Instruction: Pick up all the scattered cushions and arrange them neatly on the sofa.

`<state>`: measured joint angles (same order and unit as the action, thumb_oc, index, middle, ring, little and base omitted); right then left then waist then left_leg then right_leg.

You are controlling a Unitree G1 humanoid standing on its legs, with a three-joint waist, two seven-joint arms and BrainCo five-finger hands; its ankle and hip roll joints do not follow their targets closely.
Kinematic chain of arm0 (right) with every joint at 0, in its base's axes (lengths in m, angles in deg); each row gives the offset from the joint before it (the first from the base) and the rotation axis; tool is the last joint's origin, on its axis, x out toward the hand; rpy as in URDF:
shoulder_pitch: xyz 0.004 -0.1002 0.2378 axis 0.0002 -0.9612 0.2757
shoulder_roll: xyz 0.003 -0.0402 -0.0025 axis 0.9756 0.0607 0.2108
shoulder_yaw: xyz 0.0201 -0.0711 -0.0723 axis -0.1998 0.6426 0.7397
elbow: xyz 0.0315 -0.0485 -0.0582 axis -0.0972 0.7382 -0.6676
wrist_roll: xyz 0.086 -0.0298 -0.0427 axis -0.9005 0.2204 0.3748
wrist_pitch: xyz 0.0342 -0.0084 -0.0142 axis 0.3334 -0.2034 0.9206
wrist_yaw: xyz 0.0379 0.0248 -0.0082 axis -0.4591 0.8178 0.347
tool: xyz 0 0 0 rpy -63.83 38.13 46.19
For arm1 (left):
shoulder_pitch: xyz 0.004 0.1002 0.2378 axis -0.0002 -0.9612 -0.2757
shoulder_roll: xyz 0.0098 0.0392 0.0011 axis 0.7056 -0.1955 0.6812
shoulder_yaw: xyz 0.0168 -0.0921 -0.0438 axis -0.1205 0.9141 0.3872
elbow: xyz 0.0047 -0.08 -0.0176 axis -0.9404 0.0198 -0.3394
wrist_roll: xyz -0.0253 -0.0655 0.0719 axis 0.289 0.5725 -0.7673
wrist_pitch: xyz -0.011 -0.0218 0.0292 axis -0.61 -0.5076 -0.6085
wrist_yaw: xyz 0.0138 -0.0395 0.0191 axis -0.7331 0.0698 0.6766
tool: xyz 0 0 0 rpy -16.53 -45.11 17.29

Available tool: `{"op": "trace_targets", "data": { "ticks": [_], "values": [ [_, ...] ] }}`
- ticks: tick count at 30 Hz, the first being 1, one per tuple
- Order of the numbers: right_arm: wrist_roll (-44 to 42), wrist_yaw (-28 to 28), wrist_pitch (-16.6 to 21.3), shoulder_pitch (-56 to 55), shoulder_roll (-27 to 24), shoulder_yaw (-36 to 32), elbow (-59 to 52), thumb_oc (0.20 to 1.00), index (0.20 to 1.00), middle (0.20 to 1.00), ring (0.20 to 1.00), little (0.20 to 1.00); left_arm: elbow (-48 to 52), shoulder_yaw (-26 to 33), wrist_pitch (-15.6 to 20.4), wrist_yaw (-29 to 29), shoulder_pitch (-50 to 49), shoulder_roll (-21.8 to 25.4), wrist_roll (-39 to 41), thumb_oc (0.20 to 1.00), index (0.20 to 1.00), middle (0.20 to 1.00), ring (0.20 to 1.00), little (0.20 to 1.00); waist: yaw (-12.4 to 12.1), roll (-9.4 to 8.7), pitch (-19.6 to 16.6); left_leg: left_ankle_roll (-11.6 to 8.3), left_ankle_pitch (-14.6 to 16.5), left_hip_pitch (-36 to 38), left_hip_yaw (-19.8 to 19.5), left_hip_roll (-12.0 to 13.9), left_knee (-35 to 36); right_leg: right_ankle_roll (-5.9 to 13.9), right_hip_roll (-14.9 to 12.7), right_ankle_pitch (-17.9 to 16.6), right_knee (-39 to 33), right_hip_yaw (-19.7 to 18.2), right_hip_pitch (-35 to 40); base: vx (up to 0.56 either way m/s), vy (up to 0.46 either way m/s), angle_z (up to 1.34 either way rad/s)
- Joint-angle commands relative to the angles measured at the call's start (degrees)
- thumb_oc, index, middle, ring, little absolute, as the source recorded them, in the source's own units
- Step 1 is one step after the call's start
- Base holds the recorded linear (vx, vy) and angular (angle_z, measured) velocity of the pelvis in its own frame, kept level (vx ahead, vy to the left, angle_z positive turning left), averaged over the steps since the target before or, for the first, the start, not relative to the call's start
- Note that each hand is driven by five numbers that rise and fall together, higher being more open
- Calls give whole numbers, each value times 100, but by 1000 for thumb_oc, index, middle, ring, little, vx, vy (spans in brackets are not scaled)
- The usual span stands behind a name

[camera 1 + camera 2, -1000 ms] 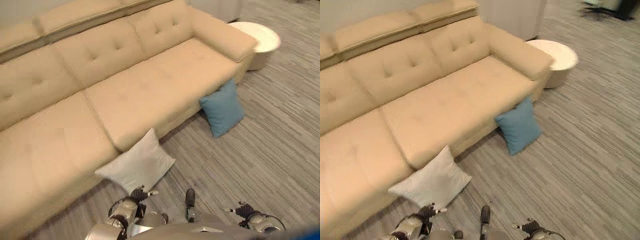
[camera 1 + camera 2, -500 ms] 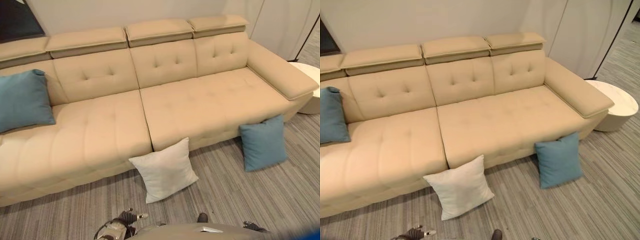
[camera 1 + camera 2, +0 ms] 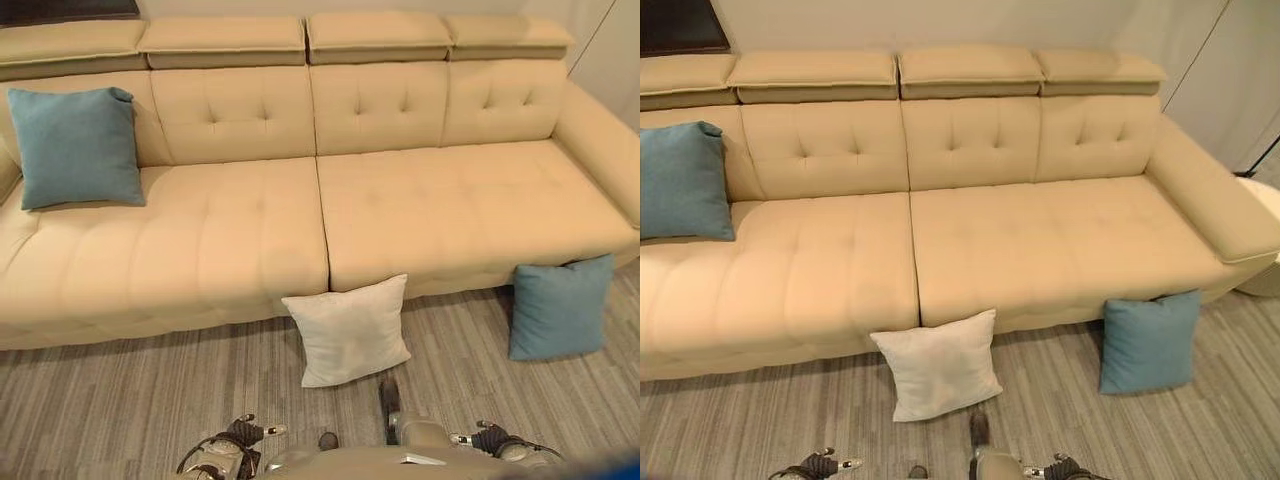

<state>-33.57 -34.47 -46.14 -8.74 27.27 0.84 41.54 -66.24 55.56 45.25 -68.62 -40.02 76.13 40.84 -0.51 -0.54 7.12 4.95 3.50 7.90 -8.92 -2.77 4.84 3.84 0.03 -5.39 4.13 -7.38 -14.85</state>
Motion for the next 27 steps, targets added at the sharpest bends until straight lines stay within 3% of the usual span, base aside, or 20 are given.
{"op": "trace_targets", "data": {
  "ticks": [1, 6, 10, 12, 15, 17, 27],
  "values": [
    [-68, -48, 31, 114, -285, -48, -54, 1000, 1000, 1000, 1000, 1000, 10, 33, 96, 112, 180, -32, -132, 1000, 1000, 1000, 1000, 1000, -108, -105, -46, -390, -59, -237, -348, -181, -230, 8, 20, -496, -204, 138, 552, 87, -149, 78],
    [-141, -71, 71, 16, -346, -170, -116, 1000, 1000, 1000, 1000, 1000, 18, -98, 109, 93, 214, -15, -194, 1000, 1000, 1000, 1000, 1000, 32, -181, -146, -618, -19, -326, -304, 81, -307, -144, -12, -241, -296, 480, 833, 97, -211, 48],
    [-175, -102, 81, -63, -418, -281, -52, 1000, 1000, 1000, 1000, 1000, 186, -186, 112, 76, 343, -16, -153, 1000, 1000, 1000, 1000, 1000, 158, -323, -88, -751, 45, -802, 30, 139, -1094, -221, -105, -160, -246, 616, 942, 18, -153, 47],
    [-179, -110, 69, -85, -447, -318, 29, 1000, 1000, 1000, 1000, 1000, 312, -240, 104, 72, 371, -71, -146, 1000, 1000, 1000, 1000, 1000, 244, -328, -93, -699, 31, -982, 583, 231, -978, -204, -213, -153, -382, 759, 1069, 5, -55, 86],
    [-162, -105, 71, -86, -443, -341, 65, 1000, 1000, 1000, 1000, 1000, 257, -225, 114, 58, 299, -92, -160, 1000, 1000, 1000, 1000, 1000, 242, -281, -151, -634, 32, -979, 861, 186, -648, -186, -190, -136, -498, 780, 1181, 53, 10, 33],
    [-83, -90, 71, -73, -373, -243, 115, 1000, 1000, 1000, 1000, 1000, 88, -138, 69, 54, 147, -87, -187, 1000, 1000, 1000, 1000, 1000, 204, -197, -261, -553, -1, -670, 791, 132, -264, -189, -77, -93, -516, 699, 1282, 144, 99, -4],
    [23, -57, 79, 3, -305, -12, 100, 1000, 1000, 1000, 1000, 1000, -22, 32, 61, 56, -15, -53, -147, 1000, 1000, 1000, 1000, 1000, -23, -197, -292, -438, 1, -404, 844, 26, -154, -69, -116, -186, -493, 591, 1420, 43, 120, -24]
  ]
}}
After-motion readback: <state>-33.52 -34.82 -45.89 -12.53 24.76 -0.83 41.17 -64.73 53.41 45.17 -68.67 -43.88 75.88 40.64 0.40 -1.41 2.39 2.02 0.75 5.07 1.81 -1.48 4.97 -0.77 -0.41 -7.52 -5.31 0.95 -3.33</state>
